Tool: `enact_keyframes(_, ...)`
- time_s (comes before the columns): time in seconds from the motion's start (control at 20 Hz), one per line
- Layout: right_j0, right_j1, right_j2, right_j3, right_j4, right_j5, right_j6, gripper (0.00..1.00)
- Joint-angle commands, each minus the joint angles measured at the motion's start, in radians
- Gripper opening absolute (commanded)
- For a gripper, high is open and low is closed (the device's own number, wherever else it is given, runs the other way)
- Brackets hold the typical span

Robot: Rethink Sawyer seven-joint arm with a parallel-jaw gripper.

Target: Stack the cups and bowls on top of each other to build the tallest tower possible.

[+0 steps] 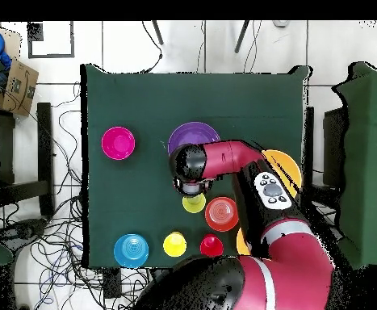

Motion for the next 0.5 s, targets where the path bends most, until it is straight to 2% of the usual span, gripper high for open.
enact_keyframes(0.05,0.008,0.049,0.014,-0.123,-0.01,0.0,-0.032,1.0)
enact_keyframes(0.5,0.004,0.067,0.021,-0.148,-0.015,-0.002,-0.06,1.0)
